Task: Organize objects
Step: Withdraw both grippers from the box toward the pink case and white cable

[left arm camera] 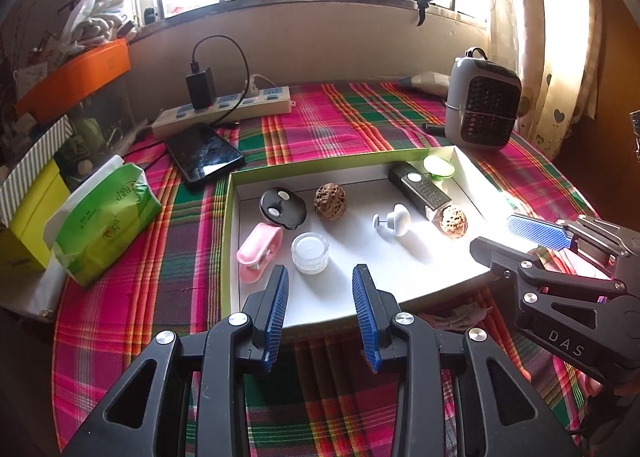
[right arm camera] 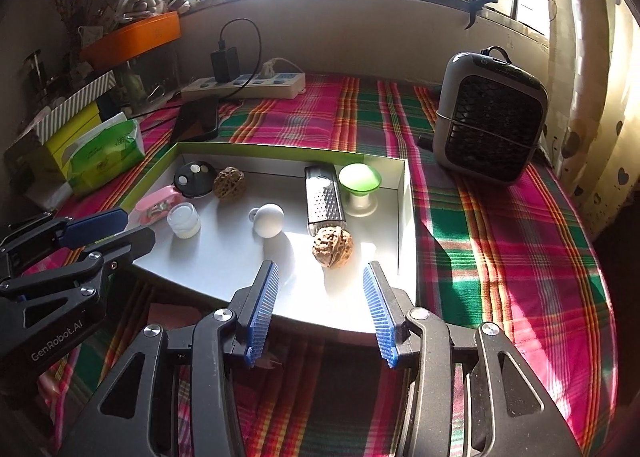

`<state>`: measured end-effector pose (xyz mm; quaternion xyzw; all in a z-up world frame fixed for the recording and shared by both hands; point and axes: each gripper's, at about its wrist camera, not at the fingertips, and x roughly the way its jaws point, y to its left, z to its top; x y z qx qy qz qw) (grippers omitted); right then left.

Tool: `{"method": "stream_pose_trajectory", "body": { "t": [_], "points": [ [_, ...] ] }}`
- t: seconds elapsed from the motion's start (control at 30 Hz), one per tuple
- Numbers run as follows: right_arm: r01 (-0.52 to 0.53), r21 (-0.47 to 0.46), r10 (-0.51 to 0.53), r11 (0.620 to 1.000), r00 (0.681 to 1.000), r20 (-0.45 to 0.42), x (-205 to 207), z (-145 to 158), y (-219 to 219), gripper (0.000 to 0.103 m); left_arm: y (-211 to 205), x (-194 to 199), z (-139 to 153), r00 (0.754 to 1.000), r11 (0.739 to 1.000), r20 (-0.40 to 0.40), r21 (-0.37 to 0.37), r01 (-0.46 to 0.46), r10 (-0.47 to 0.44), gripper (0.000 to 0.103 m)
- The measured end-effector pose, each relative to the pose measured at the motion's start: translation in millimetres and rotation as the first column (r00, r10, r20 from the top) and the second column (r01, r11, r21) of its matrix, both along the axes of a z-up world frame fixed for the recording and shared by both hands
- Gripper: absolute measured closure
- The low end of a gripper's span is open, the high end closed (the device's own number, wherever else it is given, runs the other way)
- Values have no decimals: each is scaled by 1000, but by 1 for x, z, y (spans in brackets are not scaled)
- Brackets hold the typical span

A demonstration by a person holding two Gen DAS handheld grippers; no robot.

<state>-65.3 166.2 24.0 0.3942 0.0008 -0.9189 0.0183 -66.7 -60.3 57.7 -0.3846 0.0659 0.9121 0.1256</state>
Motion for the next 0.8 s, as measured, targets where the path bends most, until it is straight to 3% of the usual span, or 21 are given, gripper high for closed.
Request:
{"method": "stream_pose_trajectory", "body": {
  "t": [0.13, 0.37, 0.63, 0.8],
  "points": [
    [4, -10, -4, 1000, 1000, -7, 6, 2, 0, 57, -16, 13, 10, 1000, 1000, -1, 4, -1, 1, 72],
    [1, -23, -2, 1000, 1000, -18, 19, 3, -1, 57, 15, 2, -3, 1000, 1000, 1, 10, -3, 3, 72],
    [0, -36, -1, 999, 1000, -25, 33, 1, -1, 57, -4, 19, -8, 1000, 1000, 10, 22, -5, 5, 72],
    [-10, -50, 9, 999, 1000, -28, 42, 0, -2, 57, 20, 22, -15, 1000, 1000, 13, 25, 4, -5, 72]
  ]
}}
